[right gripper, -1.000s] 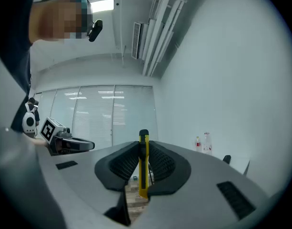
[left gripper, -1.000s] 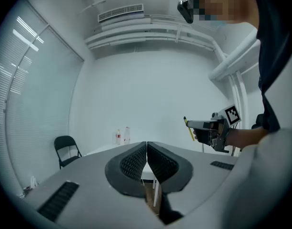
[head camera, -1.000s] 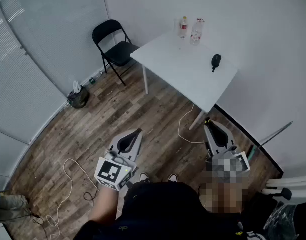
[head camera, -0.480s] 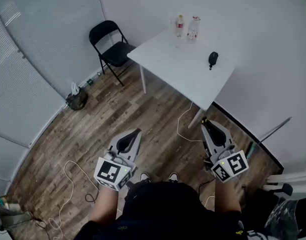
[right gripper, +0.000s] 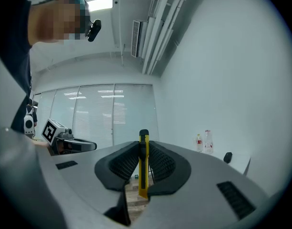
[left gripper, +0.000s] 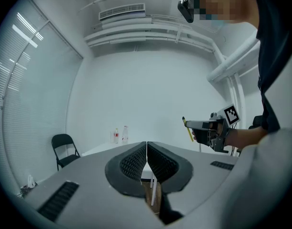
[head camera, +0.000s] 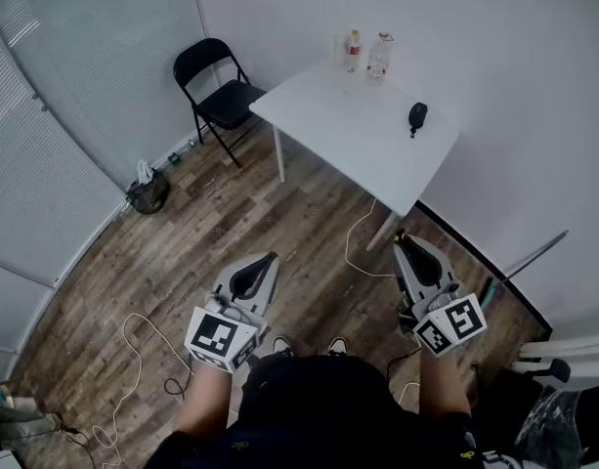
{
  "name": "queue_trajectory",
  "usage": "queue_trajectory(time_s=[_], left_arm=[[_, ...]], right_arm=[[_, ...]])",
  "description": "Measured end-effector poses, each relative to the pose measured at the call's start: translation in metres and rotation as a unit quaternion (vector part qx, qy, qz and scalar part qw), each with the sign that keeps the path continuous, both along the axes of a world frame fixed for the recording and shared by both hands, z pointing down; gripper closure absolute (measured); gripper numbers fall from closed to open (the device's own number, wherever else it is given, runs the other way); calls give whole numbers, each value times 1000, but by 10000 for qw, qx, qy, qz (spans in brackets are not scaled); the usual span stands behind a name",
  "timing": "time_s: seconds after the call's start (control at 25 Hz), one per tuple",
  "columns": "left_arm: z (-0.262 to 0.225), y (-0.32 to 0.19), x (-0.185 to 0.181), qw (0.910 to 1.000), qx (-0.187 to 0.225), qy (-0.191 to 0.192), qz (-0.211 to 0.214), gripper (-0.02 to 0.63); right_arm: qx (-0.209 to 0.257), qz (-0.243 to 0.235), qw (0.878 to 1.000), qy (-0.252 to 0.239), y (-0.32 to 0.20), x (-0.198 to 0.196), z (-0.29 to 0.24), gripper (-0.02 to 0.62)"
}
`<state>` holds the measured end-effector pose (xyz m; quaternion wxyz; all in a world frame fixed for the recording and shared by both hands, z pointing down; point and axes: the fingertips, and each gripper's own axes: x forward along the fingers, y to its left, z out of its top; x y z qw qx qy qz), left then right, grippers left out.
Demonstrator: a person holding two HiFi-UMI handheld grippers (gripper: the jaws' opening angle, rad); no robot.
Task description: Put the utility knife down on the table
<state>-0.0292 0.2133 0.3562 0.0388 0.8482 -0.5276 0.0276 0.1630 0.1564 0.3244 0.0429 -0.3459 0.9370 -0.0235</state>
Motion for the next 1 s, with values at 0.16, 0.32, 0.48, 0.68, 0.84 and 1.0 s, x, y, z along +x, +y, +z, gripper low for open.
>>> queue_trajectory(time_s=[0.16,0.32,0.48,0.68,0.84,1.0], left_arm=[[4,3,-14,10000,-38,5,12,583],[8,5,-36,10000,-87,20,-33,583],[11,9,-68,9999,-104,54,-71,583],[19,15,-104,9999,-87,88,-112,583],[26,11,-125,9994,-169,236,-192,583],[31,1,-132,9994,-205,254,-124,583]], right_arm=[[-65,-8,10000,9,0,-14,3,520],[-124,-24,9999,27,1,-36,7,521],[-128,-39,9999,69,3,-67,9,520],[-48,-96,9998,147,9,-104,9,520],[-82,-173,9993,310,8,-127,15,520],[-211,-184,9992,292,-8,-137,24,520]])
